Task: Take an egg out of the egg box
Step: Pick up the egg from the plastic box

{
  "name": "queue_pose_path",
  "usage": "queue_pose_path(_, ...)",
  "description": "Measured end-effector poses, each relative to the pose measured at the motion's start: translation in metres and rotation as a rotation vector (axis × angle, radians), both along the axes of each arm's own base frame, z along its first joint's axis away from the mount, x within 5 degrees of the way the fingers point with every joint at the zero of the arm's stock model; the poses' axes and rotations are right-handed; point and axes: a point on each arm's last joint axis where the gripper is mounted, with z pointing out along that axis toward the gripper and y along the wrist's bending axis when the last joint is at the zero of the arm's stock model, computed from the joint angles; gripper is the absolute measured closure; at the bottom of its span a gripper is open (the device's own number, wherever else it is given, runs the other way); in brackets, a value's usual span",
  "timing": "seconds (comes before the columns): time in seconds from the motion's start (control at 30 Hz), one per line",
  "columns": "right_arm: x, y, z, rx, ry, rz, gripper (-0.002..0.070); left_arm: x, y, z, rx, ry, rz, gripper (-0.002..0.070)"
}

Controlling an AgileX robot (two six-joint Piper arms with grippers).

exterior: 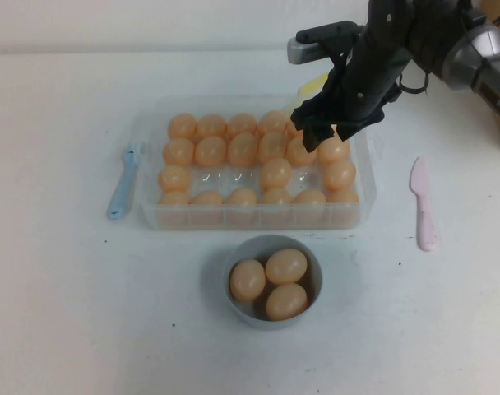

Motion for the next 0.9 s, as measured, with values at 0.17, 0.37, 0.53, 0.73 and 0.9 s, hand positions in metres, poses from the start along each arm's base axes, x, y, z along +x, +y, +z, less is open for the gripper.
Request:
queue_pose_path(0.17,-0.002,0.004,0.000,-0.011,0.001,-0.032,0.0244,0.000,0.000,0.000,0.000,0.000,0.000,0.0679)
queue_pose_path(0.37,-0.003,0.005,-0.005,-0.068,-0.006,-0.068,0.0246,0.000,0.000,0.000,0.000,0.000,0.000,0.0680)
queue_pose_path(0.53,-0.008,0.002,-0.032,-0.109,0.084,-0.107,0.0246,0.000,0.000,0.000,0.000,0.000,0.000,0.0680)
queue_pose_path(0.73,-0.010,0.000,-0.039,-0.122,0.106,-0.144,0.0246,0.000,0.000,0.000,0.000,0.000,0.000,0.0680)
queue_pose_path(0.9,-0.009,-0.001,-0.039,-0.141,0.093,-0.160,0.0246,0.000,0.000,0.000,0.000,0.000,0.000,0.0680)
